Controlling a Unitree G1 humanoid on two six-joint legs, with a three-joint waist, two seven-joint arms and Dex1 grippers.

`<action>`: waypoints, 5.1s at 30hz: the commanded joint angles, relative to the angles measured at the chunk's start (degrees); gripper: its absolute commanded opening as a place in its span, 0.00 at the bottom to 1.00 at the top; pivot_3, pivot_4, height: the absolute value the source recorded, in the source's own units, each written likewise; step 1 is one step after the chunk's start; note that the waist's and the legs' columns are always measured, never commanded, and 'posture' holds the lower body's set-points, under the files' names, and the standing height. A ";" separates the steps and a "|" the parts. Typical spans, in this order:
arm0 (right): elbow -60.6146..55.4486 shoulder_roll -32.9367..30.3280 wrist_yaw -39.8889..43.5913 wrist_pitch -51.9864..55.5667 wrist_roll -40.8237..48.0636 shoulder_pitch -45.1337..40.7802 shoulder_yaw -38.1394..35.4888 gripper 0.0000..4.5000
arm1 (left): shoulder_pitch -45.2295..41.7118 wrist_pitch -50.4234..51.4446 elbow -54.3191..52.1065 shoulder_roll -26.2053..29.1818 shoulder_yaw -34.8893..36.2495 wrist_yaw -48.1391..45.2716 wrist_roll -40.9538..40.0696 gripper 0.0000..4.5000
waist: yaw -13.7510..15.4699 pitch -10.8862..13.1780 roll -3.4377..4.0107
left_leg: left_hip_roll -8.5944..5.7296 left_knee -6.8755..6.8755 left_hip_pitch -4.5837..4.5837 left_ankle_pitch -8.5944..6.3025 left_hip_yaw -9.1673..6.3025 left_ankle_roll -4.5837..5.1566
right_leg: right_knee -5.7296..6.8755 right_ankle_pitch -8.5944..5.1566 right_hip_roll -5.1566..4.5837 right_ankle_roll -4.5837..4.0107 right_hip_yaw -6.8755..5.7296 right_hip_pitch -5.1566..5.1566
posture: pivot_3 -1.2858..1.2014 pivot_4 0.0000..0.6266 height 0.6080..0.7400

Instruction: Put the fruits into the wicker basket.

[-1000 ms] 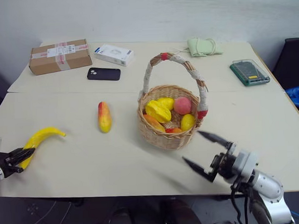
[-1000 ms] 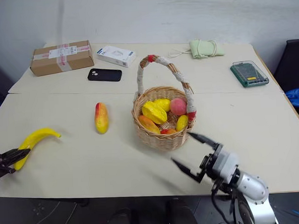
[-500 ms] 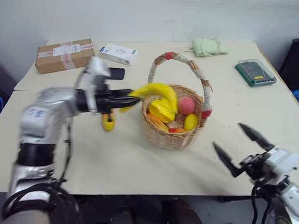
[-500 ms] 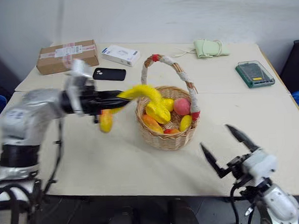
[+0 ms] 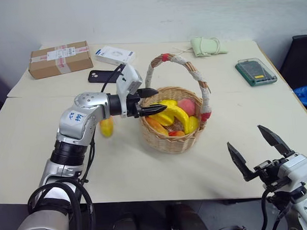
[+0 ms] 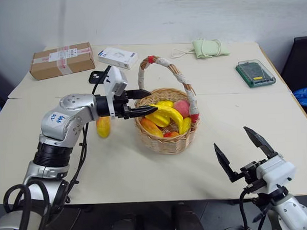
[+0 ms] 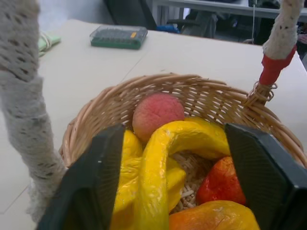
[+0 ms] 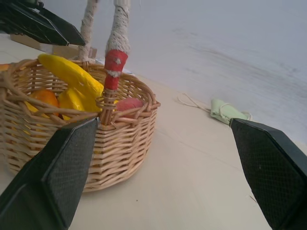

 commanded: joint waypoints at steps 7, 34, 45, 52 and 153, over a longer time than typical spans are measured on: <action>-2.11 -3.67 6.20 1.31 5.16 -1.64 2.20 1.00 | 25.21 -15.74 2.61 14.99 24.17 -6.60 -1.82 0.96 | -1.29 0.08 0.05 | 0.50 -0.05 0.11 -0.11 0.00 0.01 | 0.10 -0.12 0.14 -0.22 -0.07 -0.03 | 0.52 0.24 1.00; 4.28 -6.00 20.84 -4.90 3.67 -7.13 16.44 1.00 | 37.84 10.65 -11.64 17.13 32.81 16.12 -13.65 0.99 | 1.41 0.01 -0.32 | 0.51 -0.18 -0.06 -0.57 0.28 0.20 | -0.47 -0.22 -1.01 -0.79 -0.95 0.28 | 0.52 0.24 1.00; 2.52 -3.81 14.05 -3.88 -1.39 -8.33 16.99 1.00 | 16.39 21.20 -1.09 6.59 16.49 29.97 -5.28 0.99 | 0.02 0.05 -0.27 | 0.61 -0.06 -0.14 -0.29 0.31 0.09 | -0.10 -0.18 -0.53 -0.37 -0.89 -0.01 | 0.52 0.24 1.00; -0.42 -3.33 10.06 -1.04 -2.56 -9.22 17.20 1.00 | 15.69 16.00 5.09 5.84 10.30 27.40 1.30 0.90 | 0.28 0.06 -0.28 | 0.57 -0.06 -0.07 -0.13 0.24 0.02 | 0.05 -0.16 -0.51 -0.34 -0.89 0.01 | 0.52 0.24 1.00; 30.41 -19.21 7.73 23.31 8.11 -28.36 -24.17 0.04 | 11.34 -0.17 -0.88 4.50 8.88 -21.20 -18.88 1.00 | -0.37 0.65 0.27 | 0.15 0.32 -0.88 0.06 0.48 0.08 | 0.07 0.15 0.16 0.23 0.15 -0.86 | 0.52 0.24 1.00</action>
